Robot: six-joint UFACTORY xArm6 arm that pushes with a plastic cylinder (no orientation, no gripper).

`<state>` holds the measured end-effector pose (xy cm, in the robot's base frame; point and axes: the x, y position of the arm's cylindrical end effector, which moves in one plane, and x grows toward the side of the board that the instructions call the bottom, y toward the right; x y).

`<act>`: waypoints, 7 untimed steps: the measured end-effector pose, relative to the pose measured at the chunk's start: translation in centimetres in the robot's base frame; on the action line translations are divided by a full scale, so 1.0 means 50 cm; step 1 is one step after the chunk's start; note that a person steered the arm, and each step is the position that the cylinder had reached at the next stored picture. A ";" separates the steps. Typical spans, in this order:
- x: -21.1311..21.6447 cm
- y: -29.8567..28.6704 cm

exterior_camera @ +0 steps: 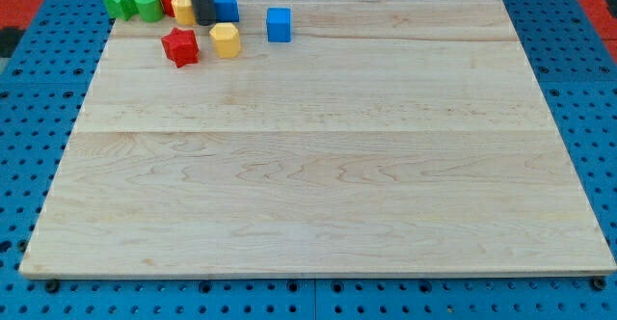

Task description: Move the blue blocks to the top center

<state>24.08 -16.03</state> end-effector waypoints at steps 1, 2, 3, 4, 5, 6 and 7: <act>-0.009 -0.001; -0.042 0.034; -0.059 0.010; -0.098 -0.005; -0.093 0.101; -0.064 0.264; -0.065 0.248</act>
<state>20.85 -3.65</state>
